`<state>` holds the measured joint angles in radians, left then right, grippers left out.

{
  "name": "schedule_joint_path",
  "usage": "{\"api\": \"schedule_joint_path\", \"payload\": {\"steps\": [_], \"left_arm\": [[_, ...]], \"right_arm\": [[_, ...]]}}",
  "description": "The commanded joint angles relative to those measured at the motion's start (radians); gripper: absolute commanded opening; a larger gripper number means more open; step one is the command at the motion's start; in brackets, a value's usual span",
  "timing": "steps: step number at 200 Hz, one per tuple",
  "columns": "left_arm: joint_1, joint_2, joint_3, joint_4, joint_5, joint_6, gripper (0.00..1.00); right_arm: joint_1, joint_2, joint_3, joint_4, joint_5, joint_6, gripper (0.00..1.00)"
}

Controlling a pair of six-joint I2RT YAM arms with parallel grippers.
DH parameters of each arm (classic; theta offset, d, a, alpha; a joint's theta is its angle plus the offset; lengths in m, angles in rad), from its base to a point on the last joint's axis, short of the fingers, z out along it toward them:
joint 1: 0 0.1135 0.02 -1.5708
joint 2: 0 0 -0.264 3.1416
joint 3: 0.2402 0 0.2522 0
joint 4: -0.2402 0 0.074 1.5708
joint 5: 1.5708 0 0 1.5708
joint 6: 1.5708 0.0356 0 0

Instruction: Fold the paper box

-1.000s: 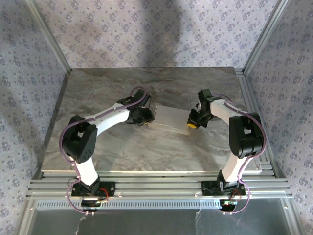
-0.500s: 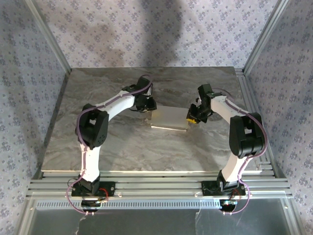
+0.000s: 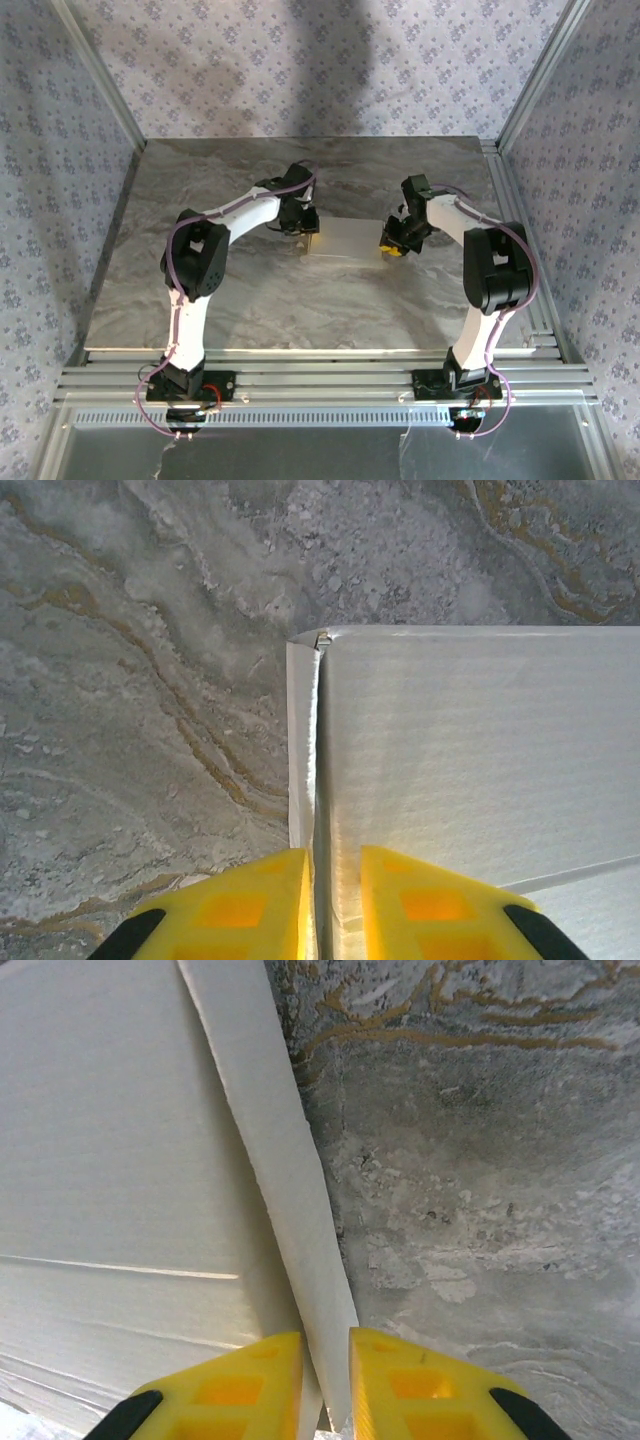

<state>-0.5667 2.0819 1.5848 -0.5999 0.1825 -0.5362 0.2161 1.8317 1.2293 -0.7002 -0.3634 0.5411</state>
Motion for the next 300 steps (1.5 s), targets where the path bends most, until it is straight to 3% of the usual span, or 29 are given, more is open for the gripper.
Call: {"api": "schedule_joint_path", "payload": {"steps": [1,42,86,127,179,243,300], "left_arm": [[-0.014,-0.005,-0.024,-0.062,-0.031,0.035,0.21],[-0.023,-0.027,-0.029,-0.056,-0.042,0.044,0.22],[-0.032,-0.025,-0.038,-0.062,-0.047,0.062,0.17],[-0.036,-0.083,-0.054,-0.059,-0.048,0.076,0.22],[-0.057,-0.044,-0.056,-0.096,-0.035,0.086,0.19],[-0.075,-0.027,-0.037,-0.137,-0.081,0.071,0.12],[-0.082,-0.014,-0.010,-0.149,-0.080,0.067,0.11]], "right_arm": [[0.006,0.026,0.016,-0.023,0.007,-0.018,0.21],[0.011,0.042,0.020,-0.027,0.019,-0.029,0.20],[0.016,0.066,0.019,-0.032,0.030,-0.029,0.18],[0.019,0.045,0.033,-0.042,0.038,-0.027,0.14],[0.033,0.004,0.070,-0.063,0.029,-0.019,0.23],[0.025,-0.103,0.039,-0.067,0.035,-0.015,0.41],[0.020,-0.198,0.005,-0.051,-0.035,0.037,0.45]]}}
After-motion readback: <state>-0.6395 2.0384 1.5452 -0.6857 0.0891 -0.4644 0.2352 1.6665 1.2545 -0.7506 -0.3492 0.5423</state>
